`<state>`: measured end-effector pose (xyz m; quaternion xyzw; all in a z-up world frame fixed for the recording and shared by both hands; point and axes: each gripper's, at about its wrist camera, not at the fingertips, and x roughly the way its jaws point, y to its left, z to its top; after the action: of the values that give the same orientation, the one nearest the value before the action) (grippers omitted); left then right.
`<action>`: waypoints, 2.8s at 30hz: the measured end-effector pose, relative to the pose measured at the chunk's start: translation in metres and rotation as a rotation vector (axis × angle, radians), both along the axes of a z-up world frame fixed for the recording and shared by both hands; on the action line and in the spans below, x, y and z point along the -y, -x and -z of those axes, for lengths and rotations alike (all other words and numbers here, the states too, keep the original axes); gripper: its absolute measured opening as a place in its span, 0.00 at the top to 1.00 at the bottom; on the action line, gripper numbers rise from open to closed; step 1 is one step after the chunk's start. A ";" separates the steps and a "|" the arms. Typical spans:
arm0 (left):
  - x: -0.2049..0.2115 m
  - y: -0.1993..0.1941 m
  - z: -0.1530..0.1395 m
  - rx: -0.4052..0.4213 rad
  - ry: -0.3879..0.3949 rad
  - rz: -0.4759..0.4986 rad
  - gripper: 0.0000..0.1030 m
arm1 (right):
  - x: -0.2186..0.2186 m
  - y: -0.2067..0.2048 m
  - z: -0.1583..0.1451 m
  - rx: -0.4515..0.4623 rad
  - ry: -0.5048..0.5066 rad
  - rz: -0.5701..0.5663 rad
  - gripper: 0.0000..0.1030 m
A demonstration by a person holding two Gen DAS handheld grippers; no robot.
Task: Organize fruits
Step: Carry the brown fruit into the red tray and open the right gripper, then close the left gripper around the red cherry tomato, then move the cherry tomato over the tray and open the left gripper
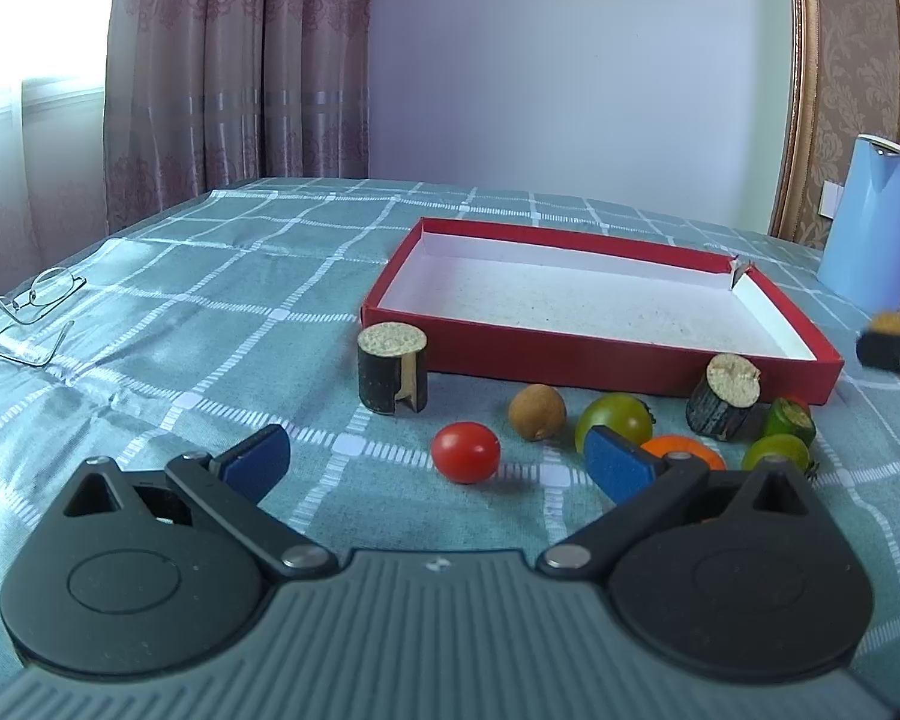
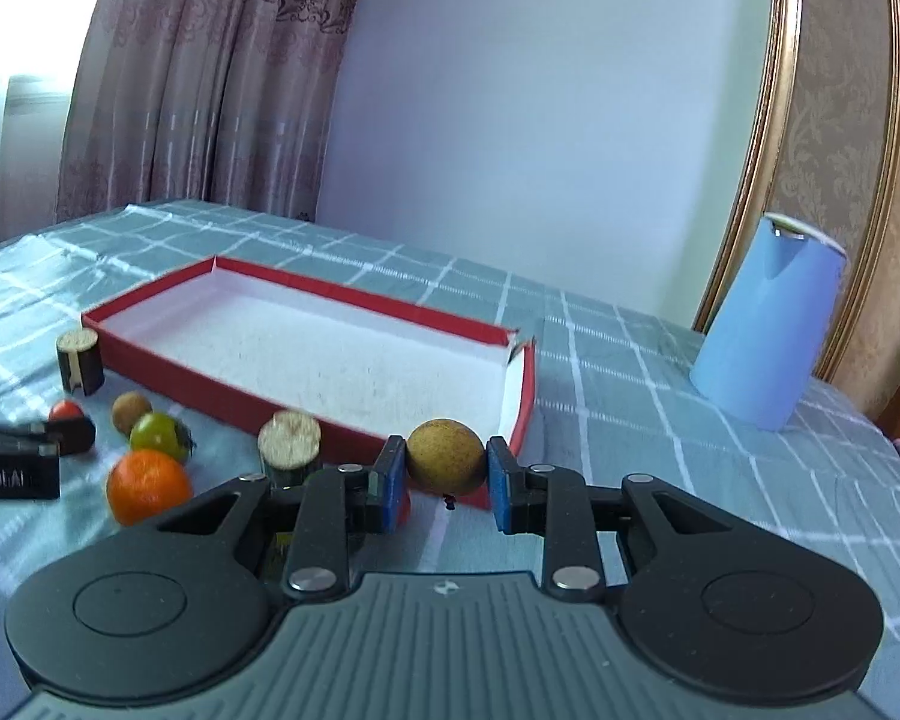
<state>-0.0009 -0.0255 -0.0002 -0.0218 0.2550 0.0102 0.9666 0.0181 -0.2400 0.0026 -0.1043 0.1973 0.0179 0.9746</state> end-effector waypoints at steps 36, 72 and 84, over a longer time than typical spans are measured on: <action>-0.004 -0.003 0.003 0.004 0.030 0.008 0.00 | 0.046 -0.068 -0.004 -0.062 -0.296 0.068 0.72; 0.010 -0.032 0.002 -0.096 -0.163 0.184 0.76 | 0.096 0.002 0.050 -0.112 -0.617 0.038 0.29; 0.046 -0.048 -0.039 -0.002 -0.224 0.164 0.76 | 0.101 0.006 0.050 -0.091 -0.651 0.040 0.29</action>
<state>0.0473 -0.0713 0.0386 0.1071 0.2541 -0.0405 0.9604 0.0120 -0.3410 -0.0477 0.2177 0.2264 0.0657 0.9471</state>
